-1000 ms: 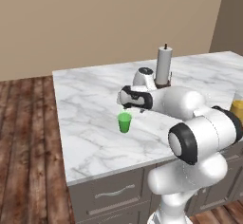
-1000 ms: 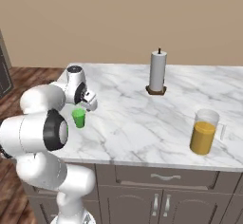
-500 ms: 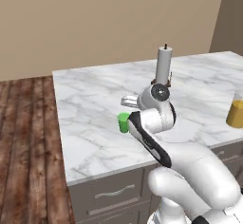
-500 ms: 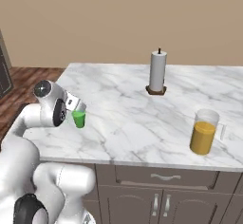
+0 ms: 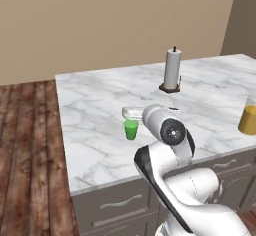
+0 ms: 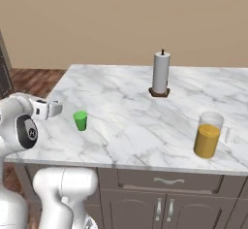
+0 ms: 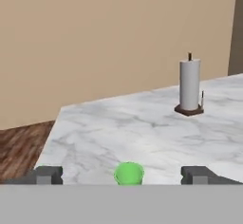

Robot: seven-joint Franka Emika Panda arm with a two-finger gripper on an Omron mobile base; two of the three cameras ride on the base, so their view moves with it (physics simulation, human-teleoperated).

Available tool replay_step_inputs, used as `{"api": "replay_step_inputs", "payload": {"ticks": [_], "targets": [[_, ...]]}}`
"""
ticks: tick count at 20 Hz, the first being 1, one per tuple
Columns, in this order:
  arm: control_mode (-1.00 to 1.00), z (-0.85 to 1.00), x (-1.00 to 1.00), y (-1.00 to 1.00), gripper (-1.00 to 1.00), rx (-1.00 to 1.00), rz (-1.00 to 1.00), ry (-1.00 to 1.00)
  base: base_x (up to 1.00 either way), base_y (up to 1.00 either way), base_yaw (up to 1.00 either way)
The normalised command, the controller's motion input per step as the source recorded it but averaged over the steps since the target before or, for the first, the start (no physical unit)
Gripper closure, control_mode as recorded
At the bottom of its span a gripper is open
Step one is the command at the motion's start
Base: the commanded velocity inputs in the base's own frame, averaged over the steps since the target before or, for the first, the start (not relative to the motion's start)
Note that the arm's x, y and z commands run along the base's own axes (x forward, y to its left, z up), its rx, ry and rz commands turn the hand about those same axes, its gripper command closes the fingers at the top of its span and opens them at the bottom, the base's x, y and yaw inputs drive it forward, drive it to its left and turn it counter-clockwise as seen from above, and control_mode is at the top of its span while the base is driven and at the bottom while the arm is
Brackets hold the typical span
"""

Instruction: Place the pitcher and cup on the dining counter for serving.

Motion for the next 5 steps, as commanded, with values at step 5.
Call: {"api": "replay_step_inputs", "payload": {"ticks": [5], "targets": [[-1.0, 0.07, -0.32, 0.06, -1.0, -0.01, 0.02, -0.19, 0.0, 0.0, 0.0]]}}
